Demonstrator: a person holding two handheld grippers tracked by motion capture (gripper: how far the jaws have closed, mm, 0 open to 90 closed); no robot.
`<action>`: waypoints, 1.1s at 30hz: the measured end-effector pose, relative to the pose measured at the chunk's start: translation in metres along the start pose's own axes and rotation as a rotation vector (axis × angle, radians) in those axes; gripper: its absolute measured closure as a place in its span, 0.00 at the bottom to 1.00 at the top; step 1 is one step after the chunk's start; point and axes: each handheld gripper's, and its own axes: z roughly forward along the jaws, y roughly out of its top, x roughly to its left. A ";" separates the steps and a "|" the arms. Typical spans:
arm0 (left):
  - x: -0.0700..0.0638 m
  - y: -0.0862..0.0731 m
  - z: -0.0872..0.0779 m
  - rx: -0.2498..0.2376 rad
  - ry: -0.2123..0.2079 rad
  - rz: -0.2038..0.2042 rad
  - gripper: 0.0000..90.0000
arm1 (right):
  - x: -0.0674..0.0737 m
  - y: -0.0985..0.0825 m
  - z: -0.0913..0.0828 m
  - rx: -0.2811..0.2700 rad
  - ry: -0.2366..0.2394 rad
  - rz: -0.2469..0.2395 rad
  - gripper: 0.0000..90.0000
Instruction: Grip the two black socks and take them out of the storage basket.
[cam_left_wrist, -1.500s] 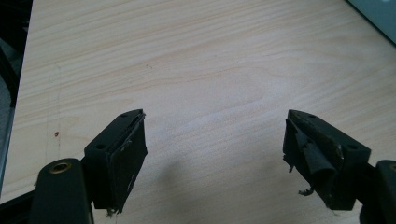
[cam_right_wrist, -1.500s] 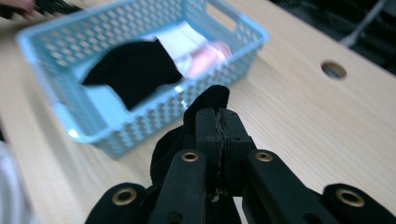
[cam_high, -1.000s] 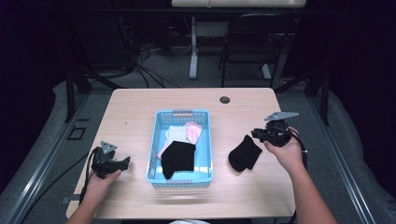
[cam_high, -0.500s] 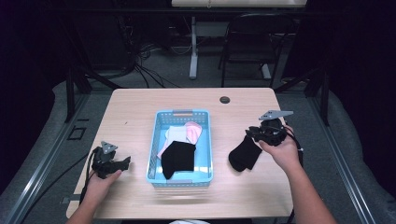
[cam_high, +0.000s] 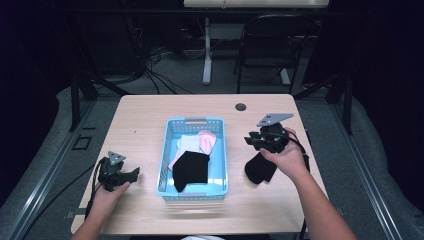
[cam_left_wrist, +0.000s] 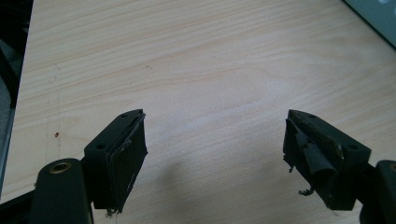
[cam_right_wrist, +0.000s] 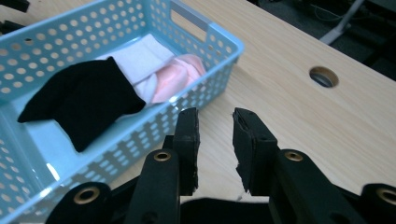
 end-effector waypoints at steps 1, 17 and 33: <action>0.000 0.000 0.000 -0.001 0.000 0.001 0.24 | 0.003 0.003 0.002 -0.001 0.015 -0.003 0.79; 0.001 0.001 -0.001 -0.009 -0.004 -0.008 0.24 | 0.047 0.038 0.071 0.063 0.130 -0.107 0.76; 0.002 0.001 -0.001 -0.013 -0.006 -0.007 0.24 | 0.072 0.054 0.121 0.120 0.205 -0.150 0.73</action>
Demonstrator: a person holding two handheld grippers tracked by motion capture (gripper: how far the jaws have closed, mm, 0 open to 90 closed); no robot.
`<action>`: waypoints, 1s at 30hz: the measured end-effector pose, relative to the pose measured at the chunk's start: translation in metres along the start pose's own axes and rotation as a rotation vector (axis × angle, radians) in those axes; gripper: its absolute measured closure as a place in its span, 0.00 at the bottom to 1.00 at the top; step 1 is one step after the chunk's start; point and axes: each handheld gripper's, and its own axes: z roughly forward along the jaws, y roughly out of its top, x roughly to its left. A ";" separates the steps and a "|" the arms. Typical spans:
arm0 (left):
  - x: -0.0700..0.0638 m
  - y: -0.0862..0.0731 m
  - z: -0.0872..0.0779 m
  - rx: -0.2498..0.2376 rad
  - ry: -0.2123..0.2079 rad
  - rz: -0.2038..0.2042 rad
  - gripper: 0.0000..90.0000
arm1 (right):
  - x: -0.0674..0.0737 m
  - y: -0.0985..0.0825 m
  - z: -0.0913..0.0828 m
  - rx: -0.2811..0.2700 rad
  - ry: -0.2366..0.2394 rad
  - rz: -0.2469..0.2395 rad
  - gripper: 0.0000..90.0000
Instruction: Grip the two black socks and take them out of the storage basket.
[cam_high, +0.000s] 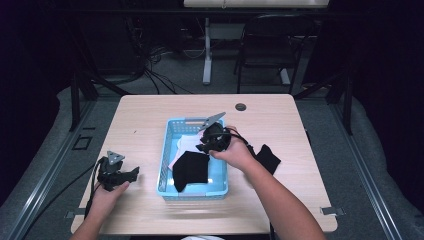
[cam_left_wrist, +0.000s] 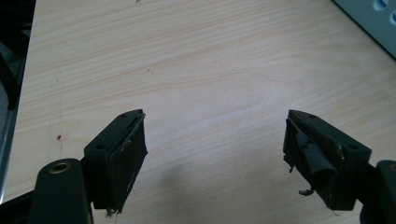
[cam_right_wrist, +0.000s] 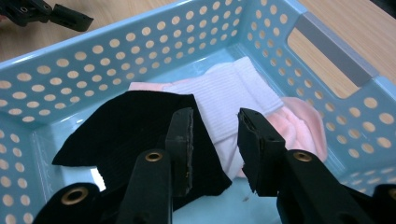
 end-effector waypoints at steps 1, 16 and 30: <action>0.000 0.000 0.000 0.000 0.000 0.000 0.24 | 0.000 0.002 0.002 -0.003 0.006 0.000 0.73; 0.000 0.000 0.000 0.000 -0.002 0.001 0.24 | -0.002 0.010 0.019 0.067 0.022 -0.021 0.67; -0.001 0.001 0.000 0.000 -0.004 0.004 0.24 | 0.000 0.009 0.050 0.167 0.065 -0.029 0.65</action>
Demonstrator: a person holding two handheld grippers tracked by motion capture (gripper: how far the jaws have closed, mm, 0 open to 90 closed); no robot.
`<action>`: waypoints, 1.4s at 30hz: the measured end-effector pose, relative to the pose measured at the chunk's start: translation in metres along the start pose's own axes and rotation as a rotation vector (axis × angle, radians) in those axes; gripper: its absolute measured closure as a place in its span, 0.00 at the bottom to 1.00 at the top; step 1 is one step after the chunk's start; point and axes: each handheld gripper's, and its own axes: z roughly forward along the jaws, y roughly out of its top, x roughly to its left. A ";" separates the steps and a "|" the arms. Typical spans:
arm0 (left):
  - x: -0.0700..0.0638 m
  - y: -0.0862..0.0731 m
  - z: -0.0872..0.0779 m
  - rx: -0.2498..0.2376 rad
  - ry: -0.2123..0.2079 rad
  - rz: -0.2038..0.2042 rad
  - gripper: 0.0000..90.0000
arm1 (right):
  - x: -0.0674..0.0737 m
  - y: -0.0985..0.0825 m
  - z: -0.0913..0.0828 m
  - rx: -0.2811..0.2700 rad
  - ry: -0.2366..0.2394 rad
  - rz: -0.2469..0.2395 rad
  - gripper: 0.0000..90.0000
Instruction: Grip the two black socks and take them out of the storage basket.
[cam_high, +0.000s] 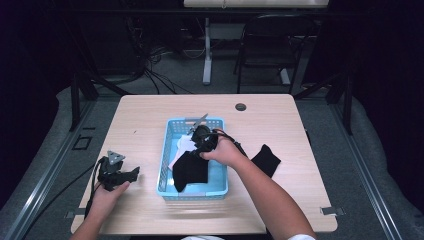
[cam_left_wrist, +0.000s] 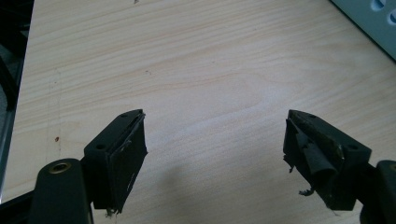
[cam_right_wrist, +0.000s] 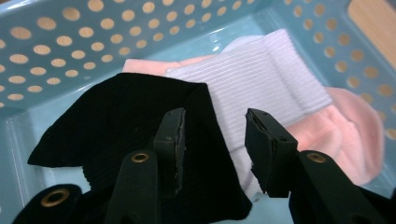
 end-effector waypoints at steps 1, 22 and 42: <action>0.000 0.000 0.000 -0.001 0.000 -0.002 0.24 | 0.001 0.000 0.002 0.002 0.002 0.001 0.65; 0.001 0.000 -0.001 -0.004 0.006 0.000 0.24 | 0.002 -0.001 0.006 0.090 0.070 0.011 0.97; 0.001 0.000 -0.001 -0.005 0.009 -0.002 0.24 | 0.033 0.009 -0.051 -0.043 0.064 -0.127 0.97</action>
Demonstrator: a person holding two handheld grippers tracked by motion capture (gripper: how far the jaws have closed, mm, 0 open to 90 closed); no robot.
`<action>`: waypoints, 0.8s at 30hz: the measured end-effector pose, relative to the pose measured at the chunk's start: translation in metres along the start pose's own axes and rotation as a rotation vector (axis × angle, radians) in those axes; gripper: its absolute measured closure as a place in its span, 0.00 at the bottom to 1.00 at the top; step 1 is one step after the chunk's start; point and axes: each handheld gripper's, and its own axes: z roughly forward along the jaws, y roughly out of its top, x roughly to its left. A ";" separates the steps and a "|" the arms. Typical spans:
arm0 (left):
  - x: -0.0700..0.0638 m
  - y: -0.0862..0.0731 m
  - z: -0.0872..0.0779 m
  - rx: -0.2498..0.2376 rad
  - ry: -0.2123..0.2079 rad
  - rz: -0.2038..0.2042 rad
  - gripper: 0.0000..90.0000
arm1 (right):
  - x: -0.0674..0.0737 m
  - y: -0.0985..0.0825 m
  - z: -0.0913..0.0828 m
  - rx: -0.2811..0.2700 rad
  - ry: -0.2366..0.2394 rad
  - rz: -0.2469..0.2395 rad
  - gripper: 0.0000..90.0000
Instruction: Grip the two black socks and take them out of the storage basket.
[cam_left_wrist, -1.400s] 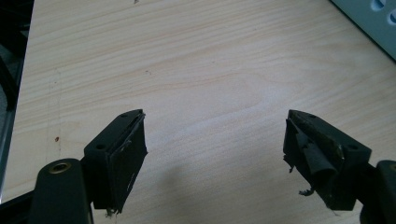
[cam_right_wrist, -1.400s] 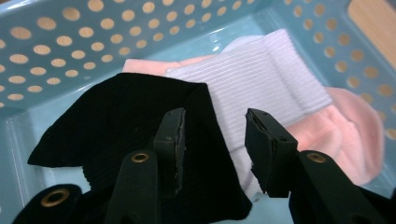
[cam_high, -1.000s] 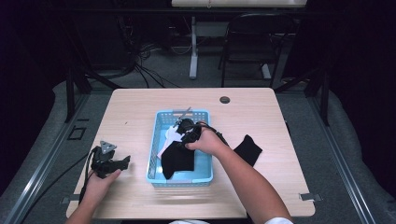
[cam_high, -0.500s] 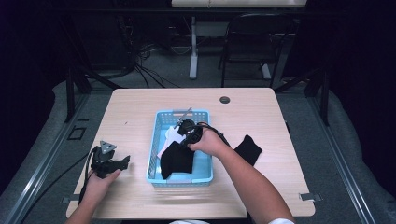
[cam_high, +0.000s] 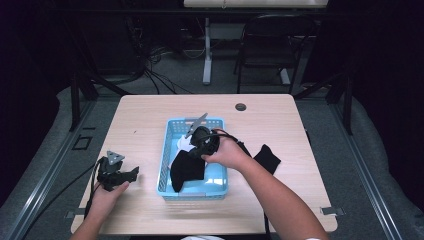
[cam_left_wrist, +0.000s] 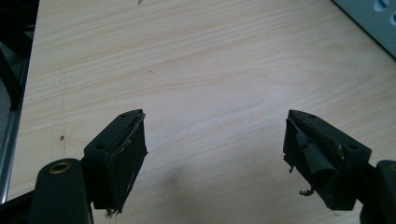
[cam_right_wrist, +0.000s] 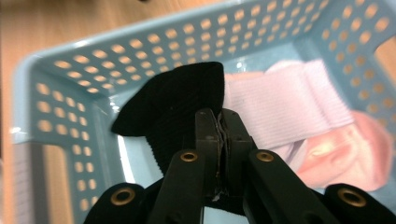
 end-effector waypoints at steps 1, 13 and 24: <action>0.000 0.000 0.000 0.000 0.001 0.001 0.24 | 0.003 0.002 -0.006 -0.013 0.000 -0.006 0.97; 0.000 0.000 0.000 0.002 0.001 -0.001 0.24 | 0.021 0.015 -0.061 -0.132 -0.047 -0.082 0.97; 0.000 0.000 0.000 0.003 0.001 0.000 0.24 | 0.020 0.002 -0.076 -0.224 -0.033 -0.035 0.97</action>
